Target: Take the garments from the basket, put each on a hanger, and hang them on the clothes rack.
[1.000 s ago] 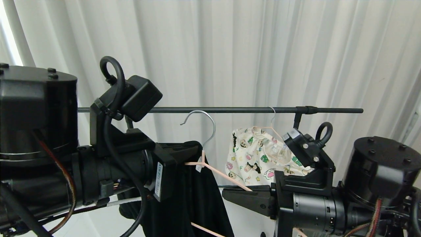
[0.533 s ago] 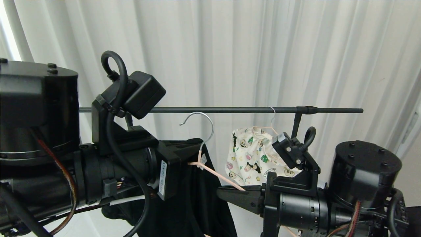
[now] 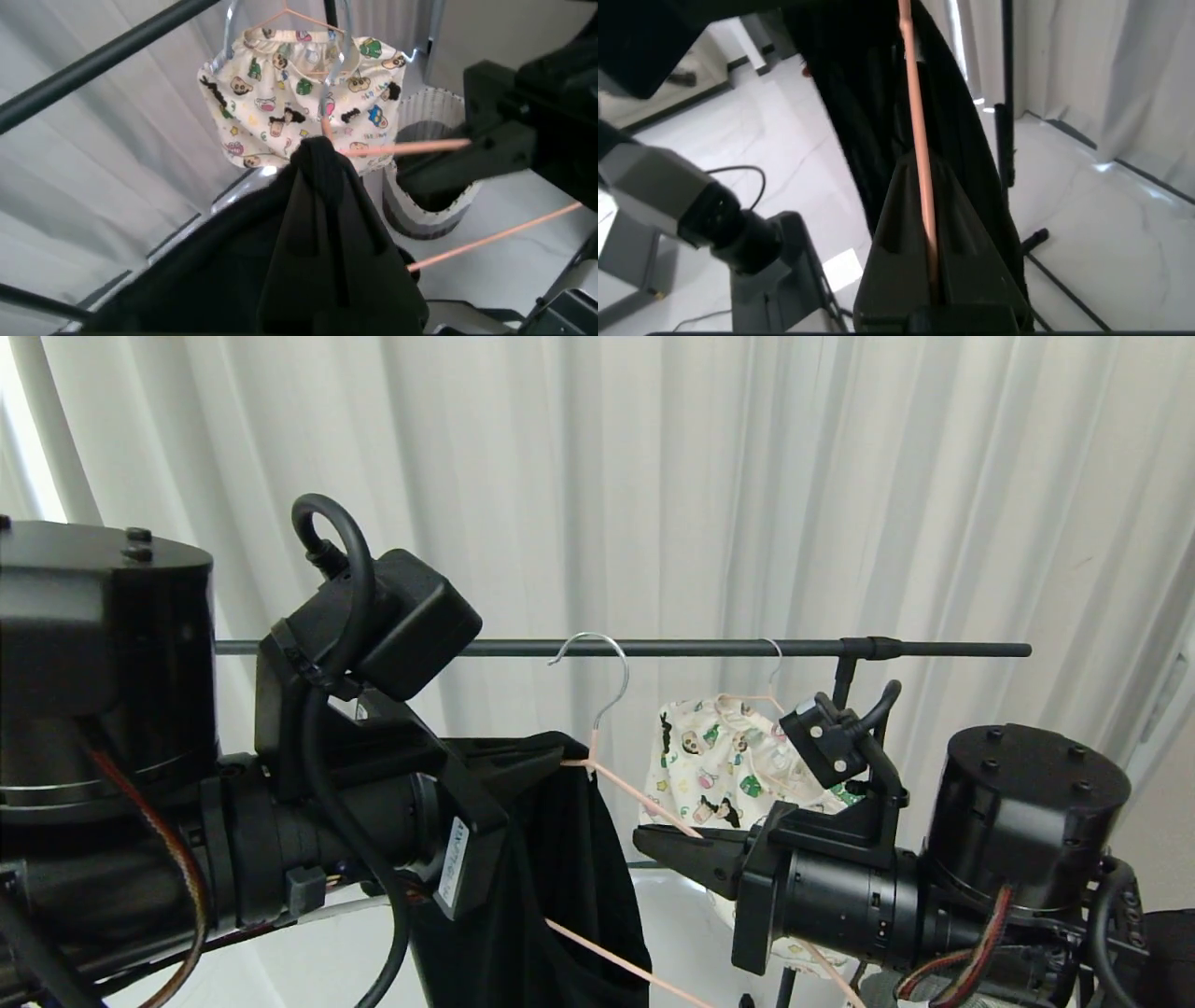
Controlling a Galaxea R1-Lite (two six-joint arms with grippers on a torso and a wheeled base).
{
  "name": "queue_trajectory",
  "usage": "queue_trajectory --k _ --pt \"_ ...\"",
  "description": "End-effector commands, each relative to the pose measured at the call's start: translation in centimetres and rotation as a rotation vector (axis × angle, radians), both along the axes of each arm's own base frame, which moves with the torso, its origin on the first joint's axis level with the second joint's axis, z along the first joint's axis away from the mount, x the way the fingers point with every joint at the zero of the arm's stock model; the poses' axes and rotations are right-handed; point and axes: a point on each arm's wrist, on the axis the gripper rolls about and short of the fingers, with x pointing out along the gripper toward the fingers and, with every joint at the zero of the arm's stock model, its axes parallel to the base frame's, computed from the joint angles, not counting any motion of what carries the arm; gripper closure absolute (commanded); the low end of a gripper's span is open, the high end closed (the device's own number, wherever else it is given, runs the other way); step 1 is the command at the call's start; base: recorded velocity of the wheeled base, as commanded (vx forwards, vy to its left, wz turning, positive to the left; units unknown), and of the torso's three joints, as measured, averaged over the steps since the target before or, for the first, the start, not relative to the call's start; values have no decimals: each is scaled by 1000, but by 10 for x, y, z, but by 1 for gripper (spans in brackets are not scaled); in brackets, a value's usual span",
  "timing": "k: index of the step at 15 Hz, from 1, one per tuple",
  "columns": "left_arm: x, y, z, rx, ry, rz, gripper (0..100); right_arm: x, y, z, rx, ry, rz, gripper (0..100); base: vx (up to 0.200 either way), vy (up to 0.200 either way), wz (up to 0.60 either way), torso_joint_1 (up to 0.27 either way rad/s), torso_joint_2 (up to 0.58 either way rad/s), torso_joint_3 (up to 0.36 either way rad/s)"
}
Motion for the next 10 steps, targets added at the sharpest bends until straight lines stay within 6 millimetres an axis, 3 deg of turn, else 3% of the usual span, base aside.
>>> queue_trajectory --k 1,5,6,10 --pt "0 0 0 -1 -2 0 100 4 -1 5 15 -15 -24 100 0 0 0 0 0 0" --pt "-3 3 3 22 -43 -15 100 7 -1 7 4 -60 -82 100 0 0 0 0 0 0" --pt "-3 3 3 24 -43 -16 0 6 0 9 -1 -85 -78 100 0 0 0 0 0 0" --pt "-5 6 6 24 -63 1 0 3 -5 16 -25 -207 -73 100 0 0 0 0 0 0"
